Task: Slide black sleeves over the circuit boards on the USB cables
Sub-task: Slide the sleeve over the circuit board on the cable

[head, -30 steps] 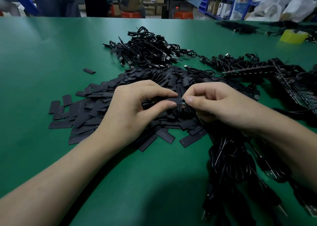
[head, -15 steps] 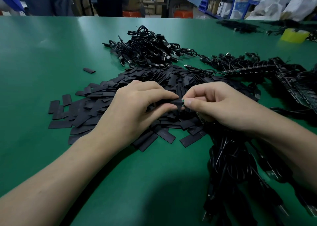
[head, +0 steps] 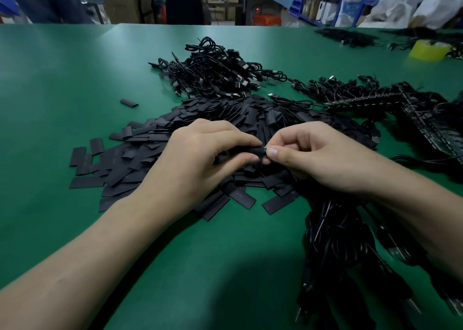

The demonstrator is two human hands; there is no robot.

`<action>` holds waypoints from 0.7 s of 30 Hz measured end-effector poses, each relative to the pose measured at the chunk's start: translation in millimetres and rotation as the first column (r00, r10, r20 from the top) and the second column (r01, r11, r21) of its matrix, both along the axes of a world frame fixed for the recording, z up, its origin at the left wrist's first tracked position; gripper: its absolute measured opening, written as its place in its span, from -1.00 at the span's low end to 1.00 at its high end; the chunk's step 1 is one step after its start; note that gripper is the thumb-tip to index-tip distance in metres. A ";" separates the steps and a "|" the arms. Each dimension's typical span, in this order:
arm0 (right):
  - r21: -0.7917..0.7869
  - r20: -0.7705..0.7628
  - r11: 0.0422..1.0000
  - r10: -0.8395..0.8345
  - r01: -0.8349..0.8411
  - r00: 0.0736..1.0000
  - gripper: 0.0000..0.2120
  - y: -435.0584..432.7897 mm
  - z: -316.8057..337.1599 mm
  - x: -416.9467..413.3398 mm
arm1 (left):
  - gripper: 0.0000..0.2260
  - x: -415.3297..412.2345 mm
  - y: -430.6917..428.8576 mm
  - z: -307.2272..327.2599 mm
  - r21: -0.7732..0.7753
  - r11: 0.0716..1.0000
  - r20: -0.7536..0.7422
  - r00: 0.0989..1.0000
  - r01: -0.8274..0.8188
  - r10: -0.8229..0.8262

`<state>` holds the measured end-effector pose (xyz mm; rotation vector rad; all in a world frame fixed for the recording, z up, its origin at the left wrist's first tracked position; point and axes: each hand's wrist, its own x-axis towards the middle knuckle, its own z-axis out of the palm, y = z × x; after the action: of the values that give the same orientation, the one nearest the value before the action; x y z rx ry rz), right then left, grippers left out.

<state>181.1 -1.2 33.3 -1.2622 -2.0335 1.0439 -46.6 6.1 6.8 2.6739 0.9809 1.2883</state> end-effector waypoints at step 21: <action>-0.078 -0.012 0.997 0.022 -0.022 1.000 -0.77 -1.1 2.3 0.5 | -0.86 3.1 -3.0 1.1 -0.085 0.995 0.075 0.996 0.052 -0.046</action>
<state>181.6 -2.3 35.7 -1.2724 -2.0201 1.1480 -43.5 3.1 7.8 2.5507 0.9339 1.2935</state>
